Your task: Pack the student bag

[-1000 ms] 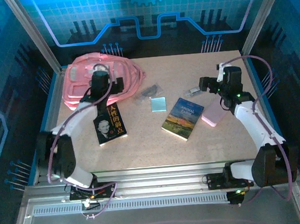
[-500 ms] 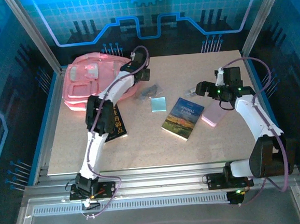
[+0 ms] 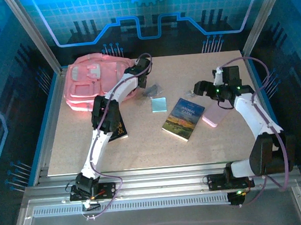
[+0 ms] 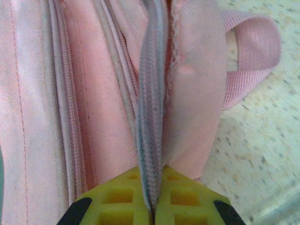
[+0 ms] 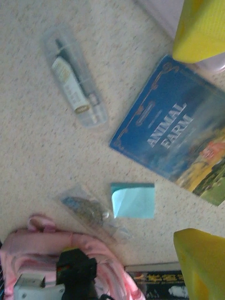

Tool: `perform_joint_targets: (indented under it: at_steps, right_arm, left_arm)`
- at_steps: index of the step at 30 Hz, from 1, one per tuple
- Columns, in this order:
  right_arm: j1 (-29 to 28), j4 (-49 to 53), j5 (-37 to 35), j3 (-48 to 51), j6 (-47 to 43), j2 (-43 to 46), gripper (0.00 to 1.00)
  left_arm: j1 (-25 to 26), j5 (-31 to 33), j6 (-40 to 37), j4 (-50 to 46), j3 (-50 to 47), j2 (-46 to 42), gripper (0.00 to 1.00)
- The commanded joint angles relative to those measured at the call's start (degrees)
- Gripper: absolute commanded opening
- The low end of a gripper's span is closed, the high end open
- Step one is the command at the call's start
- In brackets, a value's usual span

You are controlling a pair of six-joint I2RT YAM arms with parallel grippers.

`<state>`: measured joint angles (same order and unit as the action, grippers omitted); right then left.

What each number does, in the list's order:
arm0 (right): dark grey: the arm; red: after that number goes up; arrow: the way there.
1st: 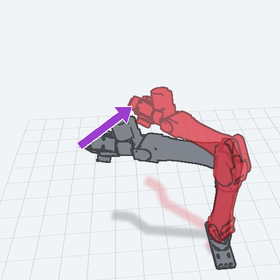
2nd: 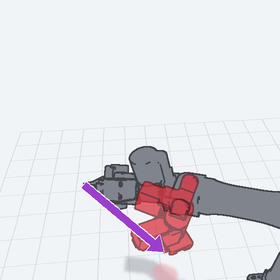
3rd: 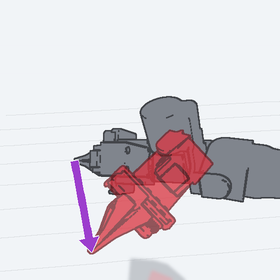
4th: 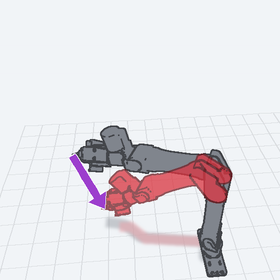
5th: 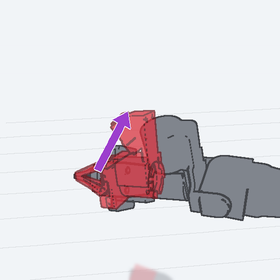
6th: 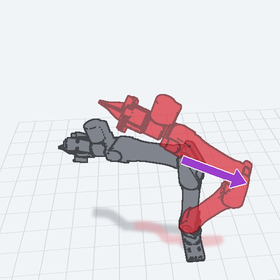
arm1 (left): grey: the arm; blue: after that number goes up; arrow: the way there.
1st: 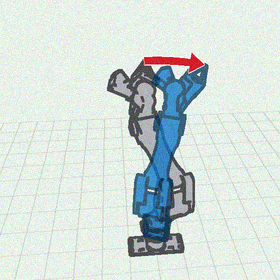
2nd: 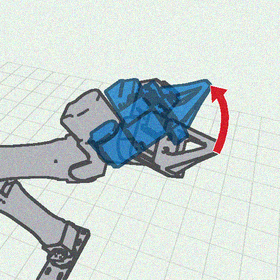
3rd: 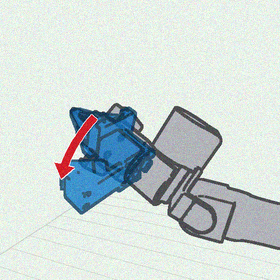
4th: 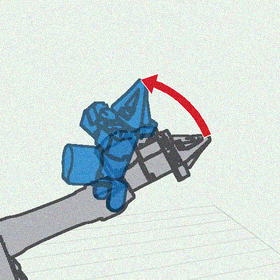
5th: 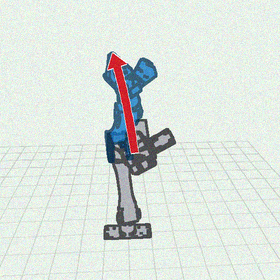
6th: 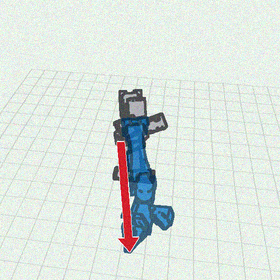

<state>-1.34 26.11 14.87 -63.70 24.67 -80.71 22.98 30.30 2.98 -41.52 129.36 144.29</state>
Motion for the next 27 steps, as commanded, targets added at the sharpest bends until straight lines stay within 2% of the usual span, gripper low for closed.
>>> perform_joint_targets:
  at_steps: [1,4,8,14,16,18,20,21,23,26,27]
  right_arm:
    - [-3.35,-2.43,2.87,-6.08,2.41,-5.12,0.92]
    - [-6.05,-3.71,2.96,-10.62,3.99,-9.82,0.92]
    - [-8.30,-6.29,4.85,-17.45,7.52,-17.30,0.93]
    - [-11.03,-5.63,12.19,-33.71,12.66,-33.33,0.95]
    - [-12.21,-4.08,13.88,-38.75,13.35,-38.53,0.95]
    - [-12.64,-3.38,17.25,-42.13,15.07,-42.93,0.91]
    - [-12.75,-7.11,21.44,-41.30,17.96,-45.05,0.82]
    - [-12.71,-8.63,22.44,-40.51,18.99,-45.45,0.74]
    - [-12.17,-11.19,23.37,-38.81,20.17,-45.05,0.40]
    - [-10.18,-15.19,23.82,-35.52,22.13,-43.13,0.00]
    - [-9.30,-16.21,23.89,-34.38,22.85,-42.36,0.00]
  left_arm:
    - [5.24,-6.20,-8.93,4.19,-8.49,-13.57,0.00]
    - [9.35,-3.79,-14.05,11.16,-21.18,-23.95,0.00]
    - [13.00,-3.00,-14.22,13.76,-30.90,-32.86,0.00]
    - [18.81,-1.73,-19.27,22.11,-43.07,-41.22,0.00]
    - [19.30,-1.65,-19.72,24.70,-45.88,-42.31,0.00]
    - [19.34,-1.20,-19.64,25.08,-46.47,-42.46,0.00]
    - [19.30,-0.62,-19.85,24.98,-46.56,-42.16,0.00]
    - [19.30,-0.51,-20.10,25.08,-46.73,-41.95,0.00]
    - [19.31,-0.09,-20.19,25.34,-47.21,-41.75,0.00]
    - [19.22,0.42,-19.86,26.47,-48.92,-42.07,0.00]
    - [19.23,0.37,-19.82,26.79,-49.50,-42.22,0.00]
